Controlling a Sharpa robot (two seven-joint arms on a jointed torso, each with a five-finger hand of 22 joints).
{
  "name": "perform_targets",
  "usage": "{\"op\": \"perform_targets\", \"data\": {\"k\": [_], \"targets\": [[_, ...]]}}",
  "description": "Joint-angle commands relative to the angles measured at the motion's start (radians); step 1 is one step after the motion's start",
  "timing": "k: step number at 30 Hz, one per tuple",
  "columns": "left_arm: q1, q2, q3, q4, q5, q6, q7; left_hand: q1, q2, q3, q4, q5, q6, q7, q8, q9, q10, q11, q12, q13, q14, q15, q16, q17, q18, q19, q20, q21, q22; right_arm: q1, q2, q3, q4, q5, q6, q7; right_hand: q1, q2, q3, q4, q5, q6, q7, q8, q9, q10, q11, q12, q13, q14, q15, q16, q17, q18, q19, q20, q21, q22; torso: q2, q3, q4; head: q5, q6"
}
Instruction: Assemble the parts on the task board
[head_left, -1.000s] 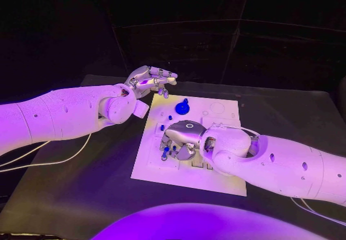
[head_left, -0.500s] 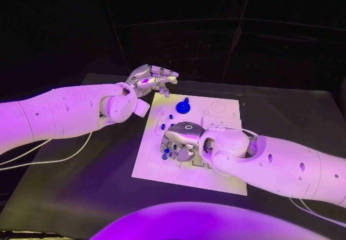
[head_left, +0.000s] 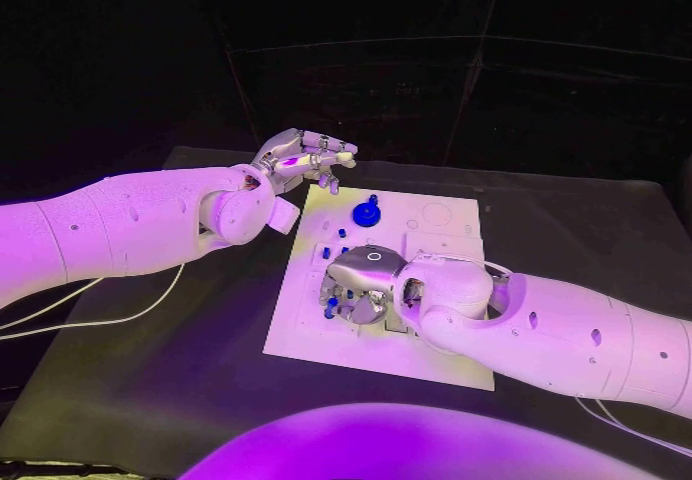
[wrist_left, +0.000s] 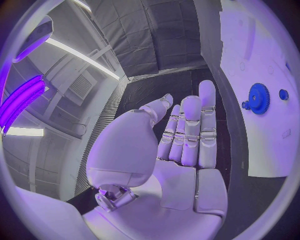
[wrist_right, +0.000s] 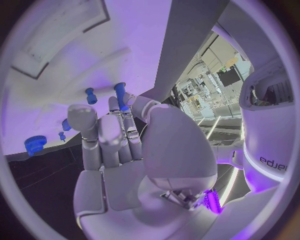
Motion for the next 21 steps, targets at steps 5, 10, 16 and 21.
{"op": "perform_targets", "data": {"k": [5, 10, 16, 21], "targets": [[0.002, 0.001, 0.001, 0.001, 0.005, 0.013, -0.001, -0.007, -0.001, 0.0, 0.004, 0.001, -0.008, 0.001, 0.005, -0.001, -0.007, -0.001, 0.009, 0.001, -0.007, 0.005, 0.001, -0.004, 0.013, 0.003, 0.001, -0.006, -0.003, -0.002, 0.007, -0.002, -0.001, -0.015, 0.004, 0.001, -0.049, -0.021, -0.046, 0.003, 0.034, -0.018, 0.007, -0.005, -0.001, -0.008, 0.006, -0.013, 0.0, 0.001, 0.011, 0.002, -0.001, -0.013, -0.004, 0.006, 0.0, 0.001, 0.0, -0.0002, 0.0003, 0.001, 0.0], [0.002, 0.0, 0.001, 0.001, 0.005, 0.014, -0.002, -0.007, -0.001, 0.0, 0.004, 0.001, -0.008, 0.001, 0.006, -0.001, -0.007, -0.001, 0.009, 0.001, -0.007, 0.005, 0.001, -0.004, 0.013, 0.003, 0.001, -0.006, -0.003, -0.002, 0.009, -0.003, -0.001, -0.001, -0.009, 0.014, -0.087, -0.046, -0.093, 0.013, 0.065, -0.055, 0.014, -0.007, -0.004, -0.063, 0.018, -0.016, -0.003, 0.001, 0.021, 0.006, 0.004, -0.01, -0.013, 0.013, -0.009, -0.017, 0.0, -0.0004, 0.0004, 0.001, -0.001], [0.002, -0.001, 0.001, 0.002, 0.005, 0.014, -0.003, -0.007, -0.001, 0.0, 0.004, 0.001, -0.008, 0.001, 0.006, -0.001, -0.007, -0.001, 0.009, 0.001, -0.007, 0.005, 0.001, -0.004, 0.013, 0.003, 0.001, -0.006, -0.003, -0.002, 0.008, -0.003, -0.002, 0.01, -0.033, 0.019, -0.104, -0.058, -0.154, 0.018, 0.085, -0.109, 0.022, -0.007, -0.005, -0.12, 0.029, -0.009, -0.001, -0.012, 0.03, -0.013, -0.024, -0.002, -0.035, 0.021, -0.037, -0.065, -0.001, -0.0008, 0.0006, 0.002, -0.001], [0.002, -0.001, 0.001, 0.002, 0.005, 0.016, -0.005, -0.007, -0.001, 0.0, 0.004, 0.001, -0.008, 0.001, 0.006, -0.001, -0.007, -0.001, 0.009, 0.001, -0.007, 0.005, 0.001, -0.004, 0.013, 0.003, 0.001, -0.006, -0.003, -0.002, 0.007, -0.004, -0.002, 0.012, -0.063, 0.017, -0.098, -0.05, -0.192, 0.016, 0.09, -0.146, 0.027, -0.007, -0.004, -0.149, 0.035, -0.002, 0.0, -0.024, 0.034, -0.027, -0.044, 0.003, -0.051, 0.024, -0.058, -0.1, 0.0, -0.0005, 0.0006, 0.002, -0.002]]}}
